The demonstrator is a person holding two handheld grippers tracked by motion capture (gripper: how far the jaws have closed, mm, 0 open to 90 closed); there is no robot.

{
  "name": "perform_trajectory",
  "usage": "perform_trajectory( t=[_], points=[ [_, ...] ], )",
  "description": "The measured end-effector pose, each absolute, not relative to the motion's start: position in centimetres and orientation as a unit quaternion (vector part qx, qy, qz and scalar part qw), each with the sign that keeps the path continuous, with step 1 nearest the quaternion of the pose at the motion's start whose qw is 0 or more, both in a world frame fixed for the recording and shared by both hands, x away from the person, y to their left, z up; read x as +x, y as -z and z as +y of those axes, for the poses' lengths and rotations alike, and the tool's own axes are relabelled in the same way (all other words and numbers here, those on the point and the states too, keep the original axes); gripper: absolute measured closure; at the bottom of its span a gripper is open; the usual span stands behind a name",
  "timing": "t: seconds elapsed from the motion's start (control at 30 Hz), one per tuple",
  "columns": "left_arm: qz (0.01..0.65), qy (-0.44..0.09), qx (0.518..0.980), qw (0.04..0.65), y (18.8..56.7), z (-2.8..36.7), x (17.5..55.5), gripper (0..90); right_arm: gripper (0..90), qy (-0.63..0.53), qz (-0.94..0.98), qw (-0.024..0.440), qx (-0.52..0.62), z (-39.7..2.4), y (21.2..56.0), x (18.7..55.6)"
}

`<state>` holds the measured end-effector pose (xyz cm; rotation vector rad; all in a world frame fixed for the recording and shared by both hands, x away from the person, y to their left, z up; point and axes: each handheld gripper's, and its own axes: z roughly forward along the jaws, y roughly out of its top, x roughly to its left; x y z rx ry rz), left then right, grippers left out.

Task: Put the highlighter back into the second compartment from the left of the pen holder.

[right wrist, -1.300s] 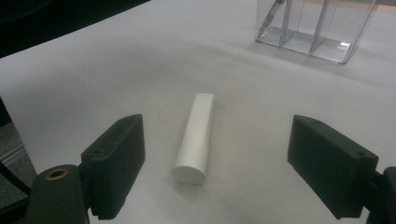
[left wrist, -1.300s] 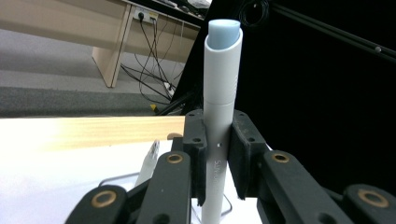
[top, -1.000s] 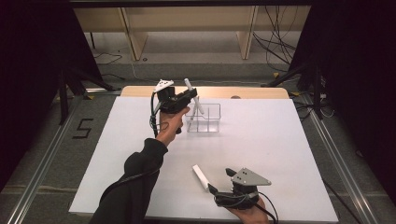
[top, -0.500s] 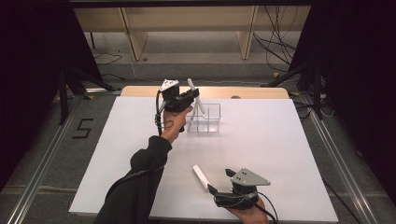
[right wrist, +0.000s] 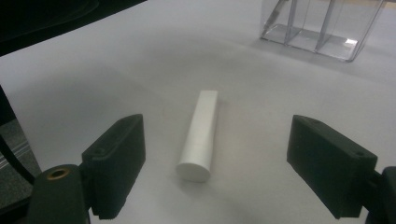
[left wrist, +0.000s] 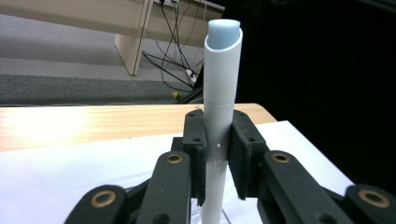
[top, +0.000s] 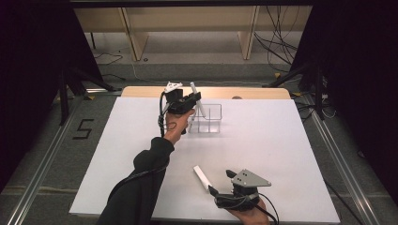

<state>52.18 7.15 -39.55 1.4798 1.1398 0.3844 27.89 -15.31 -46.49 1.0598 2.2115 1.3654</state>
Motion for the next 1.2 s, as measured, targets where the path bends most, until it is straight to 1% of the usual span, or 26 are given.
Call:
perform_trajectory(
  t=[0.37, 0.53, 0.8, 0.83, 0.9, 1.07, 1.2],
  points=[
    [0.490, -0.171, 0.643, 0.564, 40.2, 6.6, 52.4, 77.6, 20.4, -0.480, 0.777, 0.166, 0.372, -15.3, 46.5, 27.9],
    [0.486, -0.169, 0.653, 0.556, 40.6, 6.4, 52.4, 77.4, 20.5, -0.481, 0.777, 0.165, 0.371, -15.3, 46.5, 27.8],
    [0.488, -0.165, 0.656, 0.552, 40.8, 6.3, 52.2, 76.3, 20.4, -0.481, 0.777, 0.165, 0.371, -15.2, 46.5, 27.8],
    [0.488, -0.165, 0.656, 0.552, 40.8, 6.3, 52.2, 73.2, 20.4, -0.481, 0.777, 0.165, 0.371, -15.2, 46.5, 27.9],
    [0.495, -0.164, 0.656, 0.546, 40.6, 6.4, 52.0, 59.1, 20.4, -0.481, 0.777, 0.165, 0.372, -15.2, 46.5, 27.9],
    [0.501, -0.166, 0.656, 0.540, 39.5, 7.0, 51.3, 46.3, 20.4, -0.478, 0.778, 0.164, 0.372, -15.2, 46.7, 27.9],
    [0.500, -0.161, 0.657, 0.542, 38.9, 7.8, 50.7, 42.2, 20.5, -0.477, 0.779, 0.164, 0.373, -15.1, 46.7, 27.9]
  ],
)
